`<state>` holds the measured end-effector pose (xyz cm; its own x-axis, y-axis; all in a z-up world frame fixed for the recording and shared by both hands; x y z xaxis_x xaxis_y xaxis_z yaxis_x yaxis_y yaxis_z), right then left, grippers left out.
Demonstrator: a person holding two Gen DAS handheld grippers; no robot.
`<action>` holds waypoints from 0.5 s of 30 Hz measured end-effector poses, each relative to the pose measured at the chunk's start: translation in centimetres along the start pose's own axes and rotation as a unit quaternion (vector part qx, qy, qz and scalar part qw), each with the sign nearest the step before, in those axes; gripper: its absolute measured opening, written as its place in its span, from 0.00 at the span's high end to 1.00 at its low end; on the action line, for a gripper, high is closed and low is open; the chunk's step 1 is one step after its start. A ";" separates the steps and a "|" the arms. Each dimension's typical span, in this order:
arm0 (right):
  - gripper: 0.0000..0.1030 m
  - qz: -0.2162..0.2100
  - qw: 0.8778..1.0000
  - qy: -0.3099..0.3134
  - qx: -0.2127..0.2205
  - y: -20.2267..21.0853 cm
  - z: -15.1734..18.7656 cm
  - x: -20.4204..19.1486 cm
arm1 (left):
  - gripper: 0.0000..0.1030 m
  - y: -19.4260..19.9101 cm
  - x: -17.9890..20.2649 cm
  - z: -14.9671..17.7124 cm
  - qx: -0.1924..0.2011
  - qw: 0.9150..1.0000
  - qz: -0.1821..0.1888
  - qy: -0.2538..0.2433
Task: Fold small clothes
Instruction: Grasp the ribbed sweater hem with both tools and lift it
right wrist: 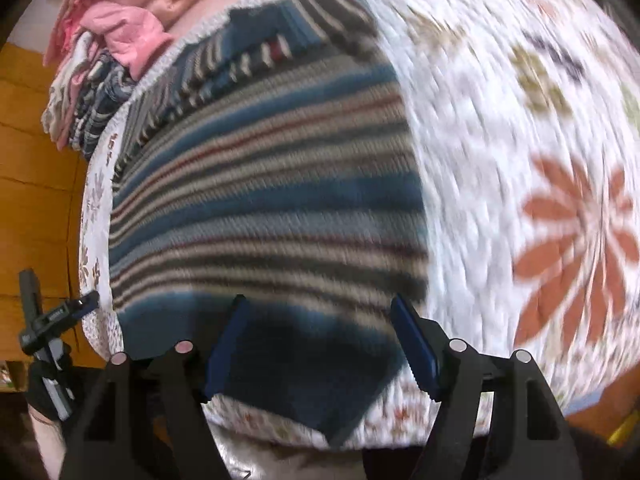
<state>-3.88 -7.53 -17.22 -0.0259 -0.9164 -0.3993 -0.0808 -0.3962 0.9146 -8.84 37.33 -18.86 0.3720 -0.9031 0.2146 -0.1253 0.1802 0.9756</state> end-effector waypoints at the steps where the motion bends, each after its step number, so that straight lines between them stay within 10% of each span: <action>1: 0.29 0.001 1.000 -0.009 -0.003 0.0 0.6 0.5 | 0.35 -0.4 -0.2 0.7 -0.006 1.000 -0.002 0.000; 15: 0.34 0.037 0.993 -0.021 -0.106 -5.0 6.2 0.8 | 0.35 -4.4 -1.0 4.5 -0.083 0.996 0.011 0.012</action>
<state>-9.64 -5.94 -22.47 -0.0659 -0.9422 -0.3285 0.1352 -0.3346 0.9326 -12.77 35.73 -23.58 0.3930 -0.8891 0.2348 0.0190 0.2631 0.9646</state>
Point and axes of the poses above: each gripper's, at about its wrist camera, not at the fingertips, and y roughly against the way its jaws point, x to its right, z to its underside, the point moved 8 cm from there along -y, roughly the way its jaws point
